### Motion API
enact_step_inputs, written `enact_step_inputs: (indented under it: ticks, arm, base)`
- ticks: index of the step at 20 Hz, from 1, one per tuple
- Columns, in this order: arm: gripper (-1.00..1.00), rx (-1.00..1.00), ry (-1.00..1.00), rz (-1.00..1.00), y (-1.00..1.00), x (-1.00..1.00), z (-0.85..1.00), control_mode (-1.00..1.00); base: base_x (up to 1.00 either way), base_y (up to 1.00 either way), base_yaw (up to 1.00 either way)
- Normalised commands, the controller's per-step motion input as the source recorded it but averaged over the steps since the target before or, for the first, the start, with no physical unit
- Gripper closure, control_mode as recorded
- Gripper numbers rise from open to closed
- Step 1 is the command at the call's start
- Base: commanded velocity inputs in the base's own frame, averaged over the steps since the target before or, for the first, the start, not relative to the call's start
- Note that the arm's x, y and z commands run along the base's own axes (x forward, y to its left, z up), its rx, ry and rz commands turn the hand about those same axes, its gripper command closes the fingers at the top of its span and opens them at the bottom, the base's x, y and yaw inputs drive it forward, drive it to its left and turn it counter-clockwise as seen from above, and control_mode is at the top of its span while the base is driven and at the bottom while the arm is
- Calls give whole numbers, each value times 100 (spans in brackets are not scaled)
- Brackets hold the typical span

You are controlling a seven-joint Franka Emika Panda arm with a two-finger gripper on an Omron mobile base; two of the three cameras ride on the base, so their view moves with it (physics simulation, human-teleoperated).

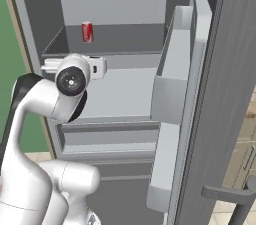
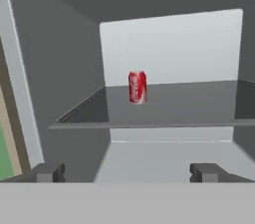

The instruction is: Open the fridge, grab two sodas, and place both sodas inside the bowl with ice on the dining counter.

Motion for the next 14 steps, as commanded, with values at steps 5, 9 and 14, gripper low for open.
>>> enact_step_inputs:
  ticks: [5,9,14]
  arm:
    - [-100,10,4,3,-26,31,25,-100]
    - [-100,1,0,0,-4,6,-1,-100]
    - [-100,0,2,0,0,36,3,-100]
  base:
    - [0,0,0]
    - [0,0,0]
    - [0,0,0]
